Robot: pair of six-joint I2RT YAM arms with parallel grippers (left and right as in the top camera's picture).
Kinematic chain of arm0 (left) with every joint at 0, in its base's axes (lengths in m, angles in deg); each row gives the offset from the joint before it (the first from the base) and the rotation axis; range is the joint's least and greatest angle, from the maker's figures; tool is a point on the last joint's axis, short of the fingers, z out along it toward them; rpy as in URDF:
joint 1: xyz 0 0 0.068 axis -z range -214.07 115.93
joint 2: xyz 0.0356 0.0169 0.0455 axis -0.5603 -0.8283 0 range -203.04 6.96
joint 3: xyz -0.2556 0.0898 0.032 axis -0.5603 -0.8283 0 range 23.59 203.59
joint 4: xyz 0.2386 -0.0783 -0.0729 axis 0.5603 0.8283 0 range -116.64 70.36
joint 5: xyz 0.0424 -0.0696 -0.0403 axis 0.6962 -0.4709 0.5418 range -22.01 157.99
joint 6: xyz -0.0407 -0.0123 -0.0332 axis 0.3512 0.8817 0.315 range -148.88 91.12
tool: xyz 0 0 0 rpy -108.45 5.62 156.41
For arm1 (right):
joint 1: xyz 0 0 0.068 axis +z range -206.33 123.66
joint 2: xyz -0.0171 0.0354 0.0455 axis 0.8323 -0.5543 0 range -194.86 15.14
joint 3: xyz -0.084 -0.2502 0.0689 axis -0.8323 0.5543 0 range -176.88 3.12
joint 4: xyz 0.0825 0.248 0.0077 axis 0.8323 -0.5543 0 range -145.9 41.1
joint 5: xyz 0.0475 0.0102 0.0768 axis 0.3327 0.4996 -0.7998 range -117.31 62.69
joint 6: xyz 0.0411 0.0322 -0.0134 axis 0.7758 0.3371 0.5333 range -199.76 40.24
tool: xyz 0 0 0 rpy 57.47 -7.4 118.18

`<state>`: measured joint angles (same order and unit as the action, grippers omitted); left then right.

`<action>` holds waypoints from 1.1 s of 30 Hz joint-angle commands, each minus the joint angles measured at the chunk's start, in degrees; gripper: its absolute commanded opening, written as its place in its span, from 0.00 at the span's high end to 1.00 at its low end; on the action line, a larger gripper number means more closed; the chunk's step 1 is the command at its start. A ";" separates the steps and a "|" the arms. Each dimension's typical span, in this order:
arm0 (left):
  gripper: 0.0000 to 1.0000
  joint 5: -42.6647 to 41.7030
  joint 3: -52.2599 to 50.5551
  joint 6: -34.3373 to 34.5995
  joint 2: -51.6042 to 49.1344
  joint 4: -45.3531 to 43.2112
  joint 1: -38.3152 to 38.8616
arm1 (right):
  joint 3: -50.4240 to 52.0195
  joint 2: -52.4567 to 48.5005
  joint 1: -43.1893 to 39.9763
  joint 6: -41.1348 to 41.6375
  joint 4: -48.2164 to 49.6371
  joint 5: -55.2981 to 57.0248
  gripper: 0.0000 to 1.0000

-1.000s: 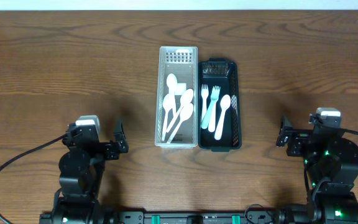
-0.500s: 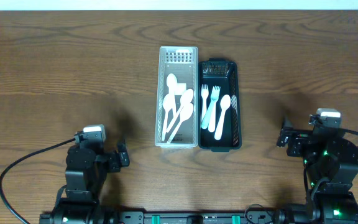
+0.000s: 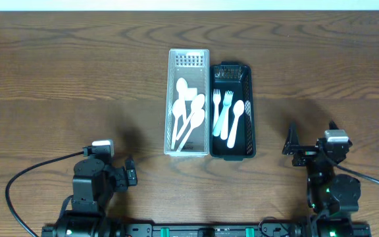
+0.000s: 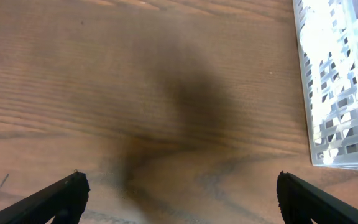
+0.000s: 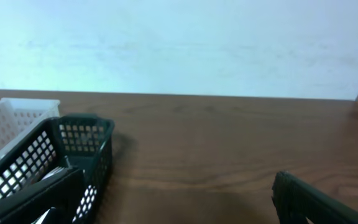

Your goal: Pack container

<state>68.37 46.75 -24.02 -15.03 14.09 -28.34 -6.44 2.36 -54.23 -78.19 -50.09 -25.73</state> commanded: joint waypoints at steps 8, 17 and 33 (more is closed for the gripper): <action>0.02 0.26 0.37 -0.11 0.02 0.24 0.13 | 4.39 9.09 1.73 -7.48 -1.16 1.55 0.01; 0.02 0.24 0.37 -0.11 0.02 0.26 0.13 | 9.25 12.50 1.51 -5.81 -2.99 0.79 0.01; 0.02 0.24 0.37 -0.11 0.02 0.26 0.13 | 9.25 12.46 1.07 -6.14 -2.97 0.07 0.01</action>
<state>68.37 46.75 -24.02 -15.03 14.29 -28.34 2.57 14.41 -53.05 -84.18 -52.96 -25.35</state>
